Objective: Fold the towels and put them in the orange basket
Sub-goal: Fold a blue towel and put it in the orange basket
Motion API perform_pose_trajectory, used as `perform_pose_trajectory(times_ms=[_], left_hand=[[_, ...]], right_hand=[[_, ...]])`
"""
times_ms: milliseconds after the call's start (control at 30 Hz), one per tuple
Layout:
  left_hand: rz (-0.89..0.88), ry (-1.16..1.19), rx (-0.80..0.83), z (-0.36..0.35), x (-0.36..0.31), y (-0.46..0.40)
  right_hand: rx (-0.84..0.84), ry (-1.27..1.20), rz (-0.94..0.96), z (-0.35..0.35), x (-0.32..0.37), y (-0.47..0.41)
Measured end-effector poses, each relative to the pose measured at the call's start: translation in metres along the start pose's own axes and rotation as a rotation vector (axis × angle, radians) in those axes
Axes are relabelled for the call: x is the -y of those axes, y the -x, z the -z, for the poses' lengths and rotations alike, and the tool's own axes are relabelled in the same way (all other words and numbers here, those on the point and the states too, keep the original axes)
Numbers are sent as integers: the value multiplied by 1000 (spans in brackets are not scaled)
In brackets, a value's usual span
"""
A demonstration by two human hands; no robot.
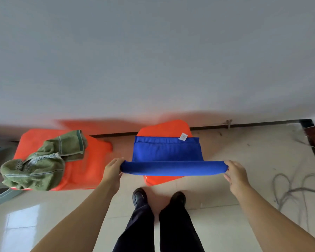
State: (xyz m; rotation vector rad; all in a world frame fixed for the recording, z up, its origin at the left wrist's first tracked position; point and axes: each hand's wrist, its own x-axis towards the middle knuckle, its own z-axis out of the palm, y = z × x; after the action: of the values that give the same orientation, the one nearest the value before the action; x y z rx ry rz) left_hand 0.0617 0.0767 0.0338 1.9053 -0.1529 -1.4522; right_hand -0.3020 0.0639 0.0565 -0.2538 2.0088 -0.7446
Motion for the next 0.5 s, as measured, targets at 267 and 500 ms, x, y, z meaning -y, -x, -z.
perform_pose_trajectory(times_ms=[267,500], left_hand=[[13,-35,-20,-27,11,-68],[-6,-86,-88,-71,-1,-157]], right_hand=[[41,66,-17,-39,-12,-66],[50,154,33,-98,4,-150]])
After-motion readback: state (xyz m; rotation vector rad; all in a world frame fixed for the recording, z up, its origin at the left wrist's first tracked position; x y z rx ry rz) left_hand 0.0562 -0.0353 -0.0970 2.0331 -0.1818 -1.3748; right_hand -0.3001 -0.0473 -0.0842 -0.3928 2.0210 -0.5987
